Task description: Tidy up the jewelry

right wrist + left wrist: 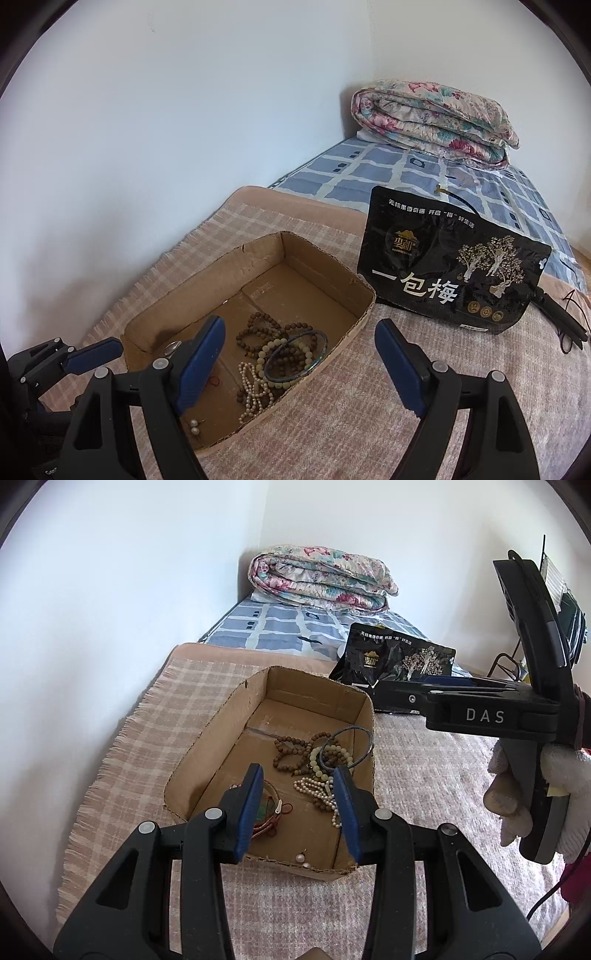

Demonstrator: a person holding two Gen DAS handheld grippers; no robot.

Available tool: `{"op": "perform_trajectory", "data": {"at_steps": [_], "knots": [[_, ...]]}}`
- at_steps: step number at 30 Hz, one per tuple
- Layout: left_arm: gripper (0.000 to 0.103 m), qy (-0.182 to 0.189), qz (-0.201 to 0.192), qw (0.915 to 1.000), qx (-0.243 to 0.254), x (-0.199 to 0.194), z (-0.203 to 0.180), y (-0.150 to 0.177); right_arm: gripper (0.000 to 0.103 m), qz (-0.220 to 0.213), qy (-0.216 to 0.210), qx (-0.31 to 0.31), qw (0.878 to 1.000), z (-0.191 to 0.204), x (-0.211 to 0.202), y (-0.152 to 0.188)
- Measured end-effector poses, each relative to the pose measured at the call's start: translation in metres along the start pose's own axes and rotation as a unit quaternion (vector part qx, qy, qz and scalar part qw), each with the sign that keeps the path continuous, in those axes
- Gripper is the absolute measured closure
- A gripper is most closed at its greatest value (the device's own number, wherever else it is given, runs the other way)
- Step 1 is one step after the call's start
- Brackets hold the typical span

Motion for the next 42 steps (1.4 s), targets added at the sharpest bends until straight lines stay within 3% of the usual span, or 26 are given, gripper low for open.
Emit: {"op": "perform_trajectory", "data": {"at_steps": [8,21,23,25,26,32,36,42], "knots": [[0.063,-0.009,-0.02,0.9997,0.013,-0.037,-0.013,-0.001,0.018,-0.011,0.014,0.001,1.0,0.001,-0.041,0.005],[0.063,-0.033,-0.041,0.998,0.036,-0.099,-0.033,0.021,0.006,-0.038,0.06,-0.005,0.997,0.013,-0.127,0.029],[0.058,-0.036,-0.045,0.9976,0.037,-0.108,-0.034,0.025,0.005,-0.039,0.065,-0.003,0.997,0.015,-0.136,0.035],[0.042,-0.039,-0.056,0.997,0.038,-0.119,-0.036,0.028,0.004,-0.041,0.068,0.002,0.997,0.016,-0.146,0.041],[0.04,-0.042,-0.061,0.9965,0.038,-0.122,-0.036,0.029,0.002,-0.043,0.069,0.003,0.997,0.017,-0.15,0.044],[0.036,-0.053,-0.064,0.9957,0.04,-0.138,-0.038,0.037,0.0,-0.045,0.075,0.019,0.996,0.021,-0.166,0.068],[0.026,-0.056,-0.072,0.9953,0.032,-0.15,-0.037,0.043,0.0,-0.047,0.085,0.032,0.995,0.02,-0.174,0.08],[0.026,-0.06,-0.073,0.9951,0.029,-0.161,-0.037,0.052,0.0,-0.051,0.105,0.025,0.993,0.026,-0.185,0.091]]}}
Point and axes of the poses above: each gripper's, at about its wrist camera, not at the fingertips, and x roughly the way its jaws point, z to its left, y to its underside, the point moved 5 cm from there along x, roughly the way its jaws point, and after that the axes turned 10 degrees about -x, right-handed, at the moved point
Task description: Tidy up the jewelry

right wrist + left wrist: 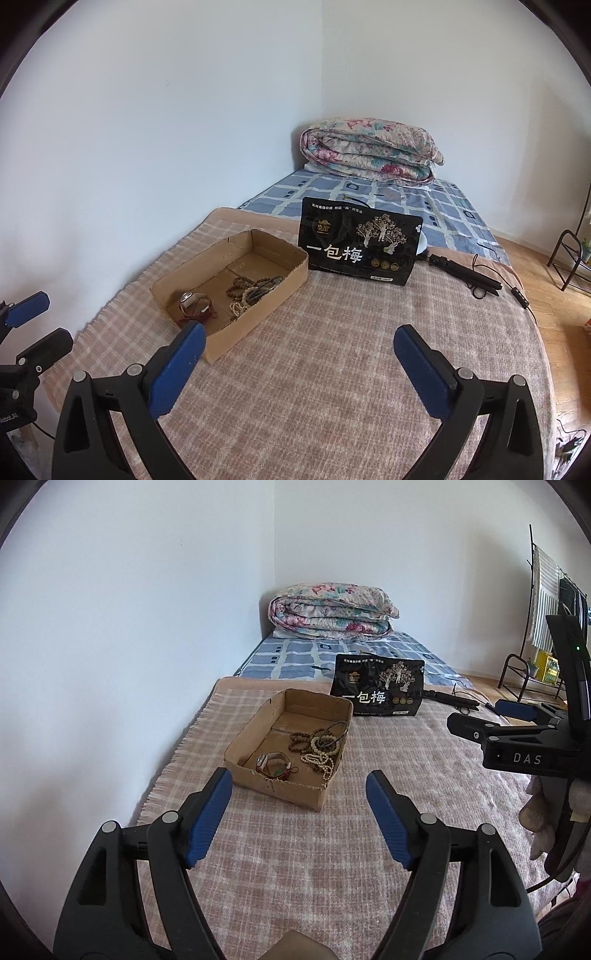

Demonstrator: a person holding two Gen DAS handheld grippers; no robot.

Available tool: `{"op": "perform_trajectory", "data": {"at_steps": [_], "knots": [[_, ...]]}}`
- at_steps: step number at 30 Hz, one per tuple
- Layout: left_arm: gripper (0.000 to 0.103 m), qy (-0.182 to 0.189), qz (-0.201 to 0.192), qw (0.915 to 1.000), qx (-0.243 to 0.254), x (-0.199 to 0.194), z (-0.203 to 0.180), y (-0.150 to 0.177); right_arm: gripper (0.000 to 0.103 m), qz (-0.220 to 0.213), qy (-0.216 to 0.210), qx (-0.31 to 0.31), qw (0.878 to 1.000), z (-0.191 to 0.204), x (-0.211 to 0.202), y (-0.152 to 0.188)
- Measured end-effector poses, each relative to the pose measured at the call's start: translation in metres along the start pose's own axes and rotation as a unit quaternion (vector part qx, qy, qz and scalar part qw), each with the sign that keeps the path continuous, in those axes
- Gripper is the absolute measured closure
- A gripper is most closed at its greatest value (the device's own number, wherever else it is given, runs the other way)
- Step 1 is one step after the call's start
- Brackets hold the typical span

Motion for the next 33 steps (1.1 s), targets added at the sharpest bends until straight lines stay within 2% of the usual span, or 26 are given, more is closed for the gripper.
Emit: {"op": "perform_trajectory", "data": {"at_steps": [9,13,18,22,33], "knots": [[0.024,-0.004,-0.001,1.0,-0.003,-0.011,-0.004,0.008,0.0,-0.018,0.019,0.019,0.999,-0.008,-0.016,0.011],[0.019,-0.005,-0.009,1.0,0.0,-0.017,-0.007,0.009,0.0,-0.015,0.025,0.011,1.0,-0.005,-0.016,0.014],[0.018,-0.01,-0.015,0.9998,0.0,-0.023,-0.008,0.009,0.0,-0.017,0.025,-0.003,1.0,0.002,-0.018,0.017],[0.008,-0.014,-0.019,0.9997,-0.001,-0.026,-0.006,0.01,0.0,-0.016,0.027,-0.008,0.999,0.005,-0.018,0.018],[0.008,-0.018,-0.018,0.9997,-0.002,-0.025,-0.005,0.01,0.0,-0.017,0.027,-0.006,0.999,0.005,-0.017,0.021]]}}
Point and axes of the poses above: each gripper's, at about its wrist camera, not at the fingertips, and x roughly the way its jaws point, z to its left, y to its underside, the point moved 5 cm from there along x, roughly the way its jaws point, and after that the axes turned 10 degrees about -x, right-handed, at the moved point
